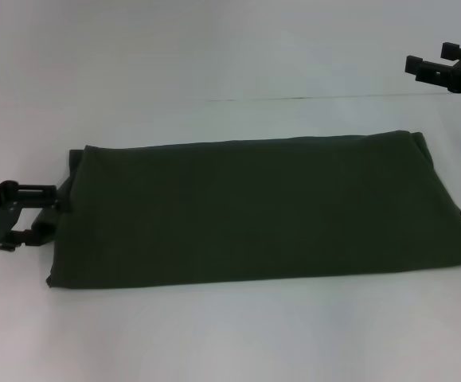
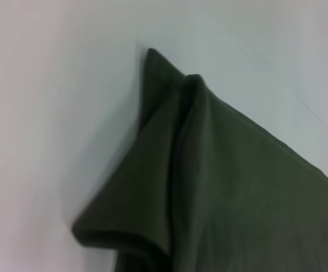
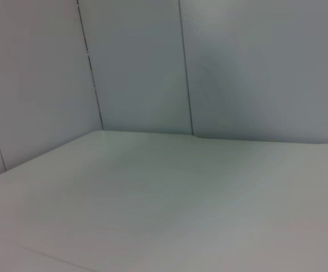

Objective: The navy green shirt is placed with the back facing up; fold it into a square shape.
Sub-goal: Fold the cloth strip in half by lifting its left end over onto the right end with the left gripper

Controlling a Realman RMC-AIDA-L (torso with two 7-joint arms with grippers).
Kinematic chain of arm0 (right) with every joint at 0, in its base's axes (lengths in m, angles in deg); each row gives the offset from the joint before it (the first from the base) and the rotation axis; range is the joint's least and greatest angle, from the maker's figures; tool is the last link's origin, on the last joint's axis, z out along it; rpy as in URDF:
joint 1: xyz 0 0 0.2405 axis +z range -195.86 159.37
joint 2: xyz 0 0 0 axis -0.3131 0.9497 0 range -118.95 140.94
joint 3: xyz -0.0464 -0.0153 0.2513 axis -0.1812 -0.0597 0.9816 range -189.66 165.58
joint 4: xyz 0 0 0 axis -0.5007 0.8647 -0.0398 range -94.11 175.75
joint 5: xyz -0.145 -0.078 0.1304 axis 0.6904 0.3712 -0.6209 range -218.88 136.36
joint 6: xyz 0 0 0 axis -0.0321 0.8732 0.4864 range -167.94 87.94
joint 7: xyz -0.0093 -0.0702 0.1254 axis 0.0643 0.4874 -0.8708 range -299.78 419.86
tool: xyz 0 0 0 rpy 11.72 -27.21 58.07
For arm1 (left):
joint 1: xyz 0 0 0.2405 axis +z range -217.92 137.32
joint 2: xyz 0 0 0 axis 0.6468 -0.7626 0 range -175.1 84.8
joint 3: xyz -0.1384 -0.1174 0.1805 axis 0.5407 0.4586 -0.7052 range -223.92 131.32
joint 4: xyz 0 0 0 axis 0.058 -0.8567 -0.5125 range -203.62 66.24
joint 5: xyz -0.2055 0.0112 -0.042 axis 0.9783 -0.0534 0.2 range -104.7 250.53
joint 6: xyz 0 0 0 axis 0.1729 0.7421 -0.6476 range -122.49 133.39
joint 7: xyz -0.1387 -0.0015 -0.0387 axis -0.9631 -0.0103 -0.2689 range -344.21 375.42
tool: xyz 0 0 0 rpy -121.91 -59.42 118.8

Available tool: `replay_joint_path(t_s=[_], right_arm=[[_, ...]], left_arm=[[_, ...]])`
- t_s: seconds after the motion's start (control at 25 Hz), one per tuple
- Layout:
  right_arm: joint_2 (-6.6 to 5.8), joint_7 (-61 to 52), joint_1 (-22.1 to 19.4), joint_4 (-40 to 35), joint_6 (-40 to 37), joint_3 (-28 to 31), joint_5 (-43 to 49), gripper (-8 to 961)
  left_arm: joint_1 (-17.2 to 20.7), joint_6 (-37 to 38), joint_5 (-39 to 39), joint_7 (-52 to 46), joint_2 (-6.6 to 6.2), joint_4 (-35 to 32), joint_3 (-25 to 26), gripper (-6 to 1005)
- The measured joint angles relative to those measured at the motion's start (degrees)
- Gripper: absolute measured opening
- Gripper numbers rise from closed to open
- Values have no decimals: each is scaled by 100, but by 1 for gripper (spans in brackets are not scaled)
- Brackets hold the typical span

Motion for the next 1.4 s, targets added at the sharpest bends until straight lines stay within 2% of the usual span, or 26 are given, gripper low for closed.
replay_joint_path(t_s=[0.32,0.64,1.4], right_arm=[[0,22,17,3,0,-24,0,865],[13,25,48,3,3,-117,0,864],[28,40,84,-24,12,-147,0,865]], left_arm=[[120,-42,-215,43,34,81,95,858],[146,-400,-249,52,71,422,36,853],[114,-708,-428,-3,72,761,32,823]])
